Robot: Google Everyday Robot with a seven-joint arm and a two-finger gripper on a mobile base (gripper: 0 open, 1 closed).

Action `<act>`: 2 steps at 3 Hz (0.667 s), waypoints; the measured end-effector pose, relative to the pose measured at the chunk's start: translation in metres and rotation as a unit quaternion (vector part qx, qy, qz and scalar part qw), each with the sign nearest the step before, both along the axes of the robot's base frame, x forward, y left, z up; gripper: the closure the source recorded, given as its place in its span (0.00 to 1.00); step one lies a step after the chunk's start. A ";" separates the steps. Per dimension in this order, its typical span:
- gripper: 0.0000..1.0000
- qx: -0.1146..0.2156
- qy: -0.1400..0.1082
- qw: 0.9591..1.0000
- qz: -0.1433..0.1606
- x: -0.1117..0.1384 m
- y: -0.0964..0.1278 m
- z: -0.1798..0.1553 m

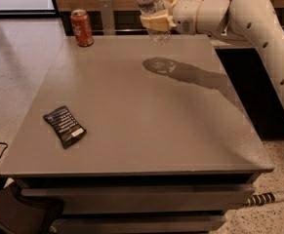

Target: Place water bottle upright

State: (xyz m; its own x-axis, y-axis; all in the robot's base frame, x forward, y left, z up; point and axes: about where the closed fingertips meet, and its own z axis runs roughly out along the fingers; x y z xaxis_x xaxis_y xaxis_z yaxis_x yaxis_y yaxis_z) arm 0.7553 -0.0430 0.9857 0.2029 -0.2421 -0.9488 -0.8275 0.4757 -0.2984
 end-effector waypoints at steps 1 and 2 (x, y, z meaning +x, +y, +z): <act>1.00 0.001 0.024 1.000 0.003 -0.010 0.013 -0.009; 1.00 0.002 0.038 0.999 0.012 -0.012 0.027 -0.014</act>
Offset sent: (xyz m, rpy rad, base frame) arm -0.0141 0.0347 -0.0192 0.0074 0.1060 0.0331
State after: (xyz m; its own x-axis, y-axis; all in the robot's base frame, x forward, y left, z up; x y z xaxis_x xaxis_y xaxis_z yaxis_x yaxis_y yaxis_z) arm 0.7432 -0.0164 0.9716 0.1369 -0.2337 -0.9626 -0.8587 0.4565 -0.2329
